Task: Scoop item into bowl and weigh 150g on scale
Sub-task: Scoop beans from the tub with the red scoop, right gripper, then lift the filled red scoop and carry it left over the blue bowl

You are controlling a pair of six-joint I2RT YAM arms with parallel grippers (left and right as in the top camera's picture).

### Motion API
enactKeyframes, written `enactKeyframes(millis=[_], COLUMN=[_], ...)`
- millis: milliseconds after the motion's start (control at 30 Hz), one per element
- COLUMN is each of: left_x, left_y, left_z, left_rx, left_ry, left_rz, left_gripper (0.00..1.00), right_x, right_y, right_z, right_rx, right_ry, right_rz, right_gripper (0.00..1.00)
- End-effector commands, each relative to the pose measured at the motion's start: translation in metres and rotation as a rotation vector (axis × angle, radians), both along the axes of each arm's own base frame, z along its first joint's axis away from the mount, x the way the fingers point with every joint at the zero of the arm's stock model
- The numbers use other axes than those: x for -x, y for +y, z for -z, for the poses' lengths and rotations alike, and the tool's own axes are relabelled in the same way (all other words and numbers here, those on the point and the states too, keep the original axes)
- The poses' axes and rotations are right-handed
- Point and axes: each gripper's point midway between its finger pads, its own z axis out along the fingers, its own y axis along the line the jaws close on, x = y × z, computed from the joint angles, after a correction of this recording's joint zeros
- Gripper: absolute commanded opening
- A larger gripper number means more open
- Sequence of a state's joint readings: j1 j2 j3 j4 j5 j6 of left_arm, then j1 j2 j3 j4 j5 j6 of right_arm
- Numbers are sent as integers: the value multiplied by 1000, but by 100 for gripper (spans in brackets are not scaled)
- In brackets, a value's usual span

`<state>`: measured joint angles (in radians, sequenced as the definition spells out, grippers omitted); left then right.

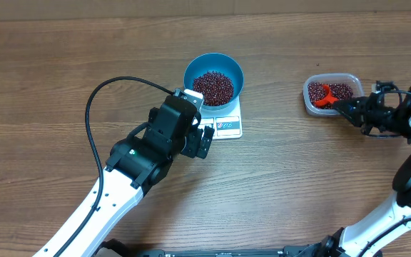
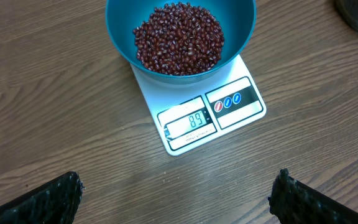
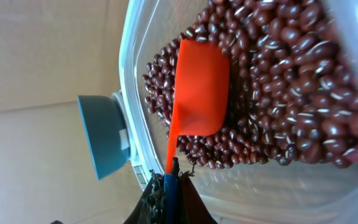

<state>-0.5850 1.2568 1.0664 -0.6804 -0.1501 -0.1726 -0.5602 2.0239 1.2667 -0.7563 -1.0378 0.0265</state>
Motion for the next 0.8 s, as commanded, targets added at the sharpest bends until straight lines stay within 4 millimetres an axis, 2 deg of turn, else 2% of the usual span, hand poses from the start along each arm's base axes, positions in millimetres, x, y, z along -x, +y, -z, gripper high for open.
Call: enactKeyframes(millis=[0,200,567,767], left_x=[0,0,0,0], left_y=[0,0,0,0], left_z=[2,2,2,2], left_rx=[-4,-4,-4,-4], left_ry=[3,3,3,3], left_rz=[13,13,13,13], left_gripper=[100,100,100,100], right_x=[2,1,0,-1], right_y=[-8,-14,-10,-10], right_z=[6,-15,-34,-36], right_rx=[-44,-126,-216,-229], right_ry=[-2,-117,-183,-191], right_rz=[25,27,21,20], right_gripper=[4,4,4,4])
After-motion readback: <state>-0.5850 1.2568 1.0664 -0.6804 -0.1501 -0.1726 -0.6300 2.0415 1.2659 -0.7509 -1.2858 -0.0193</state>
